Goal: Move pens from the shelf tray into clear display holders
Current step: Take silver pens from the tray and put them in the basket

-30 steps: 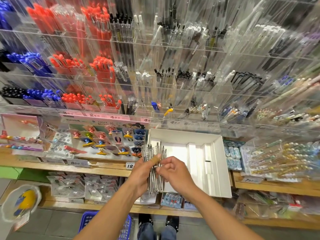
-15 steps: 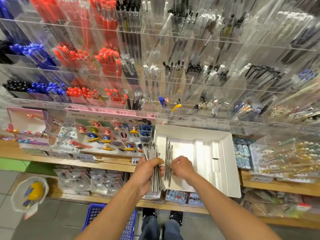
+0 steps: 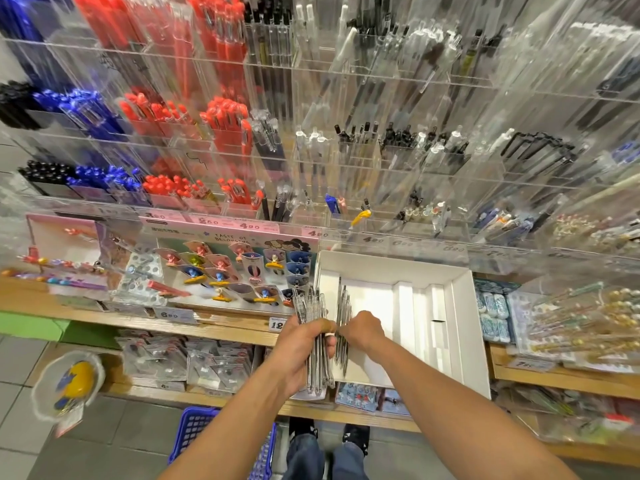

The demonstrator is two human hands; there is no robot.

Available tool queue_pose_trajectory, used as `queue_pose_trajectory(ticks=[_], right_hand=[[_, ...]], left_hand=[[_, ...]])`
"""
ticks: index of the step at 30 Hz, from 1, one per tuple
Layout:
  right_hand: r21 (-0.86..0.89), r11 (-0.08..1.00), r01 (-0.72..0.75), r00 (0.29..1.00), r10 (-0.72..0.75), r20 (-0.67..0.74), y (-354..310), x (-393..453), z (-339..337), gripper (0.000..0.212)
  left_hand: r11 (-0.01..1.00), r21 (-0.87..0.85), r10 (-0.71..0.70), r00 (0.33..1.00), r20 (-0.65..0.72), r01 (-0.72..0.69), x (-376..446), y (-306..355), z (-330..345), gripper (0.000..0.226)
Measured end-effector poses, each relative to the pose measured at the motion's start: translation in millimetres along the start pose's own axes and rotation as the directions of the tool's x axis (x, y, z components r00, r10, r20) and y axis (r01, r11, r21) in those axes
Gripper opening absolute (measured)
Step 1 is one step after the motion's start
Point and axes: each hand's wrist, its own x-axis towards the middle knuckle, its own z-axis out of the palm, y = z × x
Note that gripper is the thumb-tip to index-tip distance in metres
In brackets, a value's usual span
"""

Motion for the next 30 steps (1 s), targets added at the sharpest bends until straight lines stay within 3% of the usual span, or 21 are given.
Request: queue_pose_trajectory(ticks=[4,7,12,14,18,23,25,27,30], right_hand=[[0.044,0.999,0.014,0.999,-0.016,0.05,4.8,-6.1,-5.7,0.018],[0.219,0.973,0.075,0.995,-0.088,0.05,7.9,-18.8,-20.5,0.014],[0.491,0.815,0.309,0.94,-0.34,-0.028,4.4,-73.2,-57.0,0.006],[0.563,0.745,0.358,0.903,-0.43,-0.005,2.5,-95.8,-67.2,0.013],[0.534,0.731,0.425,0.855,-0.518,0.027,-4.9,-122.0,-64.8,0.022],[0.54,0.717,0.441,0.838,-0.544,0.039,-4.8,-117.9,-55.1,0.026],[0.616,0.696,0.369,0.84,-0.534,0.1,0.9,-106.5,-58.3,0.024],[0.642,0.718,0.269,0.902,-0.422,0.094,8.5,-86.4,-58.1,0.015],[0.351,0.923,0.157,0.987,-0.157,-0.028,20.3,-47.9,-44.2,0.019]], left_hand=[[1.0,0.018,0.008,1.0,-0.011,-0.008,3.0,-0.9,1.1,0.027],[1.0,0.017,0.002,1.0,-0.019,-0.001,2.8,-1.7,2.7,0.037],[1.0,-0.003,0.03,0.999,-0.025,-0.03,-2.3,-0.6,7.9,0.056],[0.999,-0.007,0.042,0.999,-0.014,-0.043,-5.1,0.9,9.4,0.062],[0.999,-0.004,0.038,0.998,0.052,-0.037,-8.0,0.3,12.3,0.062],[0.998,0.026,0.059,0.998,-0.002,-0.059,-6.8,-0.5,11.6,0.09],[0.998,0.018,0.059,0.997,-0.042,-0.058,-5.4,-0.1,8.9,0.075],[0.999,0.007,0.046,0.996,-0.075,-0.046,-3.2,0.0,6.6,0.052],[1.0,-0.009,0.024,0.996,-0.084,-0.024,-3.6,-1.5,5.2,0.035]])
